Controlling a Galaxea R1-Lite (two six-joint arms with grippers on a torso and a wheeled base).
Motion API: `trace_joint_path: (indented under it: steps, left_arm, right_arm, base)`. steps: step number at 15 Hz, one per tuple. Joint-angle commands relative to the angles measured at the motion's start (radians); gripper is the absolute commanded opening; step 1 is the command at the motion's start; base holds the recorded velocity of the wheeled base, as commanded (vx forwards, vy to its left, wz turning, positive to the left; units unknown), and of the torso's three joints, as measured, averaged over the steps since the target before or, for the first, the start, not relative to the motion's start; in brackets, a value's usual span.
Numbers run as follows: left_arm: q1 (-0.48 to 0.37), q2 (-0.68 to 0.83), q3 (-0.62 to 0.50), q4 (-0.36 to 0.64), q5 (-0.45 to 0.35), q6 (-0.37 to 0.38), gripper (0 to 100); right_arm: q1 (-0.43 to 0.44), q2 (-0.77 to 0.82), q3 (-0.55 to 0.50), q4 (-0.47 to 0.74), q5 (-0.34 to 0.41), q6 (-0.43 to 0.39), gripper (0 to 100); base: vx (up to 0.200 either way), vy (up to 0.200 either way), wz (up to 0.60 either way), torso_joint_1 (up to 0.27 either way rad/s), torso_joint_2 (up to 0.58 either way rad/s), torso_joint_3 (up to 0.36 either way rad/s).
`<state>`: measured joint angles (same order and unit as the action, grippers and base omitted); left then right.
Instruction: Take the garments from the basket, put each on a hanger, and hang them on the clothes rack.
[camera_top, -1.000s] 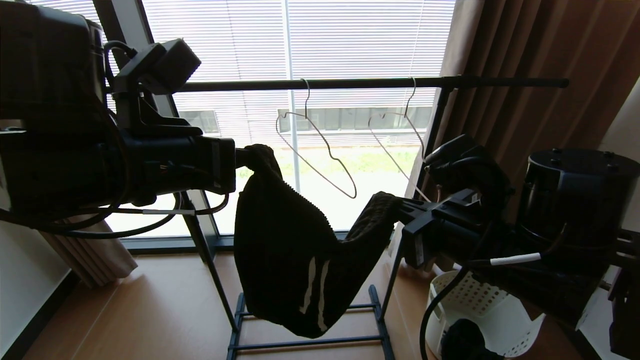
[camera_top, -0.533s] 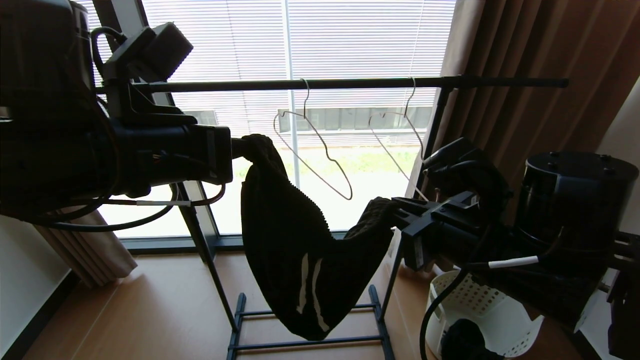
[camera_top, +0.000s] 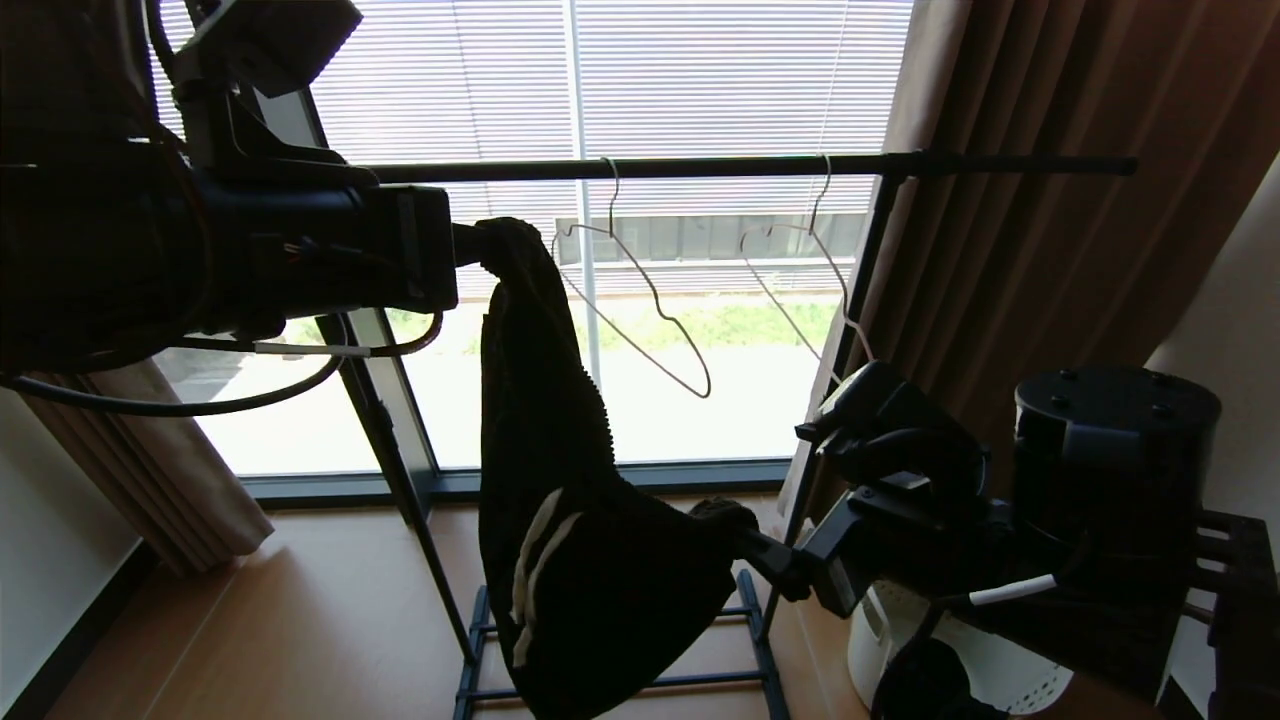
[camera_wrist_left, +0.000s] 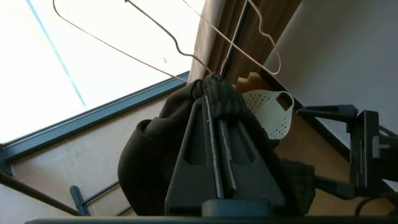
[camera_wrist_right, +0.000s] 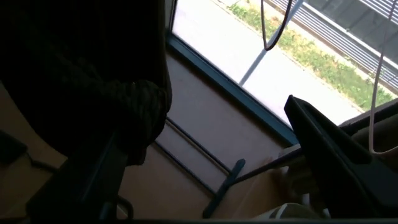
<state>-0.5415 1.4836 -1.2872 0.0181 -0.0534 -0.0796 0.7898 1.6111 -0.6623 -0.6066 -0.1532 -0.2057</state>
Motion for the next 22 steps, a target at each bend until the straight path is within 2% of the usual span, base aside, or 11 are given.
trace_joint_path:
  steps: [1,3,5,8,13,22]
  left_arm:
    - [0.0,0.037,-0.055,0.014,0.024,0.0,0]
    - [-0.002,0.06,-0.09,0.028,0.041,0.0,0]
    - [-0.005,0.076,-0.122,0.04,0.043,0.0,0]
    - [-0.029,0.078,-0.104,0.046,0.058,0.0,0]
    - [-0.063,0.053,-0.038,0.045,0.058,0.0,0]
    - [-0.1,0.046,-0.034,0.043,0.063,0.001,0]
  right_arm:
    - [0.0,0.004,0.029,-0.002,0.027,-0.012,100]
    - [0.0,0.003,0.052,-0.024,0.07,-0.029,100]
    - [0.0,0.007,0.098,-0.122,0.124,-0.053,100]
    - [0.0,0.021,0.104,-0.173,0.147,-0.05,100]
    - [0.028,0.105,0.092,-0.285,0.133,0.011,100]
    - [0.04,0.115,0.07,-0.297,0.123,0.034,100]
  base:
    - [0.0,0.0,0.0,0.0,0.0,0.0]
    - [0.0,0.0,0.0,0.0,0.0,0.0]
    - [0.0,0.0,0.0,0.0,0.0,0.0]
    - [0.0,0.0,0.0,0.0,0.0,0.0]
    - [0.0,0.0,0.0,0.0,0.0,0.0]
    - [0.0,0.0,0.0,0.0,0.0,0.0]
